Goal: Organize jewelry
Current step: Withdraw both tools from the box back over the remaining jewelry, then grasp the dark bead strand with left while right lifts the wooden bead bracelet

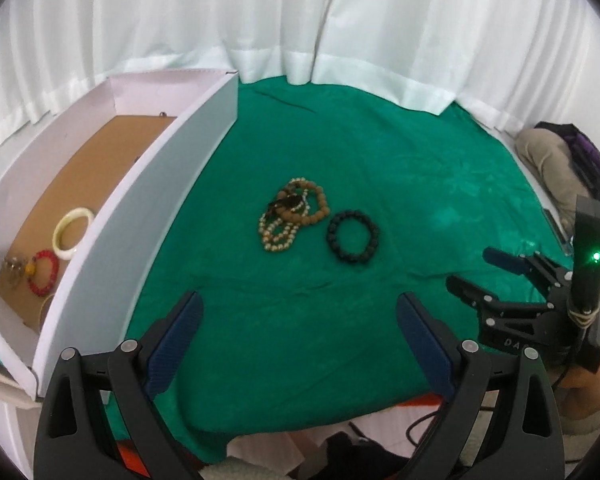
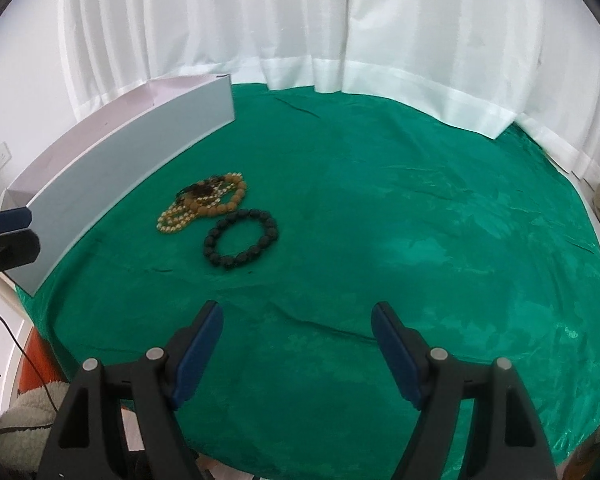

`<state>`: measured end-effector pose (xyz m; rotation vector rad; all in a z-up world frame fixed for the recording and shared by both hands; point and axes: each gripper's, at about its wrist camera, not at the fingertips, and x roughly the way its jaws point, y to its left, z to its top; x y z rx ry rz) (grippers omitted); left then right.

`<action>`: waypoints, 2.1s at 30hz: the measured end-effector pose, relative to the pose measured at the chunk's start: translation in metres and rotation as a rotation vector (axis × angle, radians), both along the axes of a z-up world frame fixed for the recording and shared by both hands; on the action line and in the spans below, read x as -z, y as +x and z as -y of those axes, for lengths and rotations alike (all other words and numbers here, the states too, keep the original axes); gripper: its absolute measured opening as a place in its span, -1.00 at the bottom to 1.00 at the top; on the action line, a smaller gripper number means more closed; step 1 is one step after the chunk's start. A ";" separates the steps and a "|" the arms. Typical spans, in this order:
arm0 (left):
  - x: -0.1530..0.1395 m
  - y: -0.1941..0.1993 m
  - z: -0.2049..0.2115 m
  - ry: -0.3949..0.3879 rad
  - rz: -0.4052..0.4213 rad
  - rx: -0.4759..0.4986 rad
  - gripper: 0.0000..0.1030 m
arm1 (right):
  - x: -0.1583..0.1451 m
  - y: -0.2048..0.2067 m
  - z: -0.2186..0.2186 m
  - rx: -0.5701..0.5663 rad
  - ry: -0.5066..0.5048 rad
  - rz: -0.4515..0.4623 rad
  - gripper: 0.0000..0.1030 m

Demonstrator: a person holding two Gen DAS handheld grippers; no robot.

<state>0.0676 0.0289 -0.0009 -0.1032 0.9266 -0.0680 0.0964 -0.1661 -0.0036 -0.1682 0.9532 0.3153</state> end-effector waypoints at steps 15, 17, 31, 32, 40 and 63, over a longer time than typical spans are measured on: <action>0.013 0.002 0.000 0.013 -0.040 -0.014 0.89 | 0.004 -0.006 -0.008 -0.022 -0.003 -0.022 0.52; 0.013 0.002 0.000 0.014 -0.043 -0.015 0.89 | 0.004 -0.007 -0.009 -0.025 -0.003 -0.021 0.52; 0.023 0.003 -0.005 0.019 -0.066 -0.022 0.89 | 0.002 -0.012 -0.002 -0.020 0.013 -0.022 0.52; 0.024 0.003 -0.006 0.020 -0.069 -0.022 0.89 | 0.004 -0.012 0.000 -0.011 0.013 -0.027 0.52; 0.038 0.029 -0.014 0.023 -0.098 -0.008 0.89 | 0.012 -0.010 0.005 0.003 0.031 -0.058 0.52; 0.078 0.171 -0.010 -0.112 -0.199 0.114 -0.78 | 0.015 -0.013 0.018 0.025 0.057 -0.075 0.52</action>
